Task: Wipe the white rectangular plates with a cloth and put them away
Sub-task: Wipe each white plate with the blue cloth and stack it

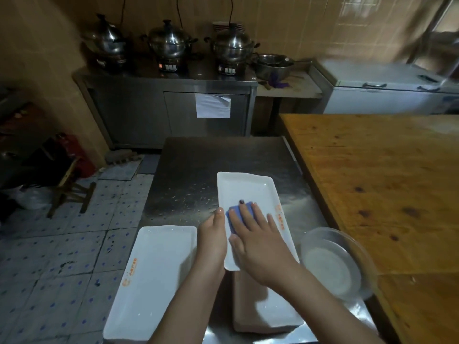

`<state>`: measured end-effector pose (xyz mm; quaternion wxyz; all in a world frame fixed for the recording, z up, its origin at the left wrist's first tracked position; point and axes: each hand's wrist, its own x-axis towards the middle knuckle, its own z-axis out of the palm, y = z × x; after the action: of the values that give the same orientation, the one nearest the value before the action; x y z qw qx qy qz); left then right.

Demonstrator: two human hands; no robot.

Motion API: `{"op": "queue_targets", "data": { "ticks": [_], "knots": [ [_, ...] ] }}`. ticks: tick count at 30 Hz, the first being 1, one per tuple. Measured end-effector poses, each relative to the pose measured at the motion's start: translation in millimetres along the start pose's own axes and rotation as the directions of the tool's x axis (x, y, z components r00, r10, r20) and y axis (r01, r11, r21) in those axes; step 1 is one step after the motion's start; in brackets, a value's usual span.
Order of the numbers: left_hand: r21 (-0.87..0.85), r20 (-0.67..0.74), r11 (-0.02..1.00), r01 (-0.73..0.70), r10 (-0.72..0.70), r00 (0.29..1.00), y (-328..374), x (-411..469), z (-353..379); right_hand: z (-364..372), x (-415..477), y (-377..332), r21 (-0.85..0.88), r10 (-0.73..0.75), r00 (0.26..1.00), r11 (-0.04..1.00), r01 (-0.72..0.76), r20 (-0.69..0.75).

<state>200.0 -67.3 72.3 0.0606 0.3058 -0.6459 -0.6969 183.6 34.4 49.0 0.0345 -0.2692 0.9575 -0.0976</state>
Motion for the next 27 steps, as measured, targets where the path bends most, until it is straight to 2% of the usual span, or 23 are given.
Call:
{"op": "queue_targets", "data": {
  "ticks": [2, 7, 9, 11, 13, 16, 20, 24, 27],
  "knots": [
    [0.018, 0.027, 1.000, 0.014, -0.014, 1.000, -4.3, -1.4, 5.2, -4.8, 12.2, 6.2, 0.001, 0.024, 1.000, 1.000, -0.024, -0.021],
    [-0.066, 0.031, 0.997, 0.048, -0.046, 0.998, -5.5, -1.0, 0.6, -13.3, 16.5, 33.7, -0.084, 0.198, 0.980, 0.976, -0.200, -0.028],
    [-0.078, 0.011, 0.997, 0.027, -0.027, 1.000, -5.3, 1.2, -0.8, -5.5, 1.6, 27.2, -0.059, 0.147, 0.988, 0.987, -0.149, -0.042],
    [-0.071, -0.006, 0.997, 0.013, -0.013, 1.000, -7.2, 2.4, 2.2, -0.3, -6.7, 18.8, 0.002, 0.030, 0.999, 1.000, -0.030, -0.042],
    [-0.059, -0.007, 0.998, 0.004, -0.005, 1.000, -9.7, 1.3, 7.0, -4.4, -2.1, 15.7, 0.189, 0.015, 0.999, 0.982, -0.007, -0.044],
    [-0.069, -0.007, 0.997, 0.027, -0.028, 1.000, -15.9, -1.4, 9.2, -13.0, 4.6, 22.0, 0.476, 0.204, 0.979, 0.863, -0.172, -0.016],
    [-0.085, 0.011, 0.995, 0.046, -0.045, 0.999, -28.9, -1.9, 6.9, -14.3, -3.6, 33.1, 0.561, 0.429, 0.903, 0.743, -0.365, 0.019],
    [-0.057, 0.019, 0.998, 0.042, -0.041, 0.999, -43.8, -6.6, 9.6, -18.6, -10.3, 47.2, 0.655, 0.438, 0.885, 0.625, -0.425, 0.156],
    [-0.037, -0.004, 0.998, 0.047, -0.047, 0.999, -58.1, -10.8, 10.0, -24.1, -23.2, 58.6, 0.816, 0.381, 0.895, 0.423, -0.393, 0.234]
  ]
}}
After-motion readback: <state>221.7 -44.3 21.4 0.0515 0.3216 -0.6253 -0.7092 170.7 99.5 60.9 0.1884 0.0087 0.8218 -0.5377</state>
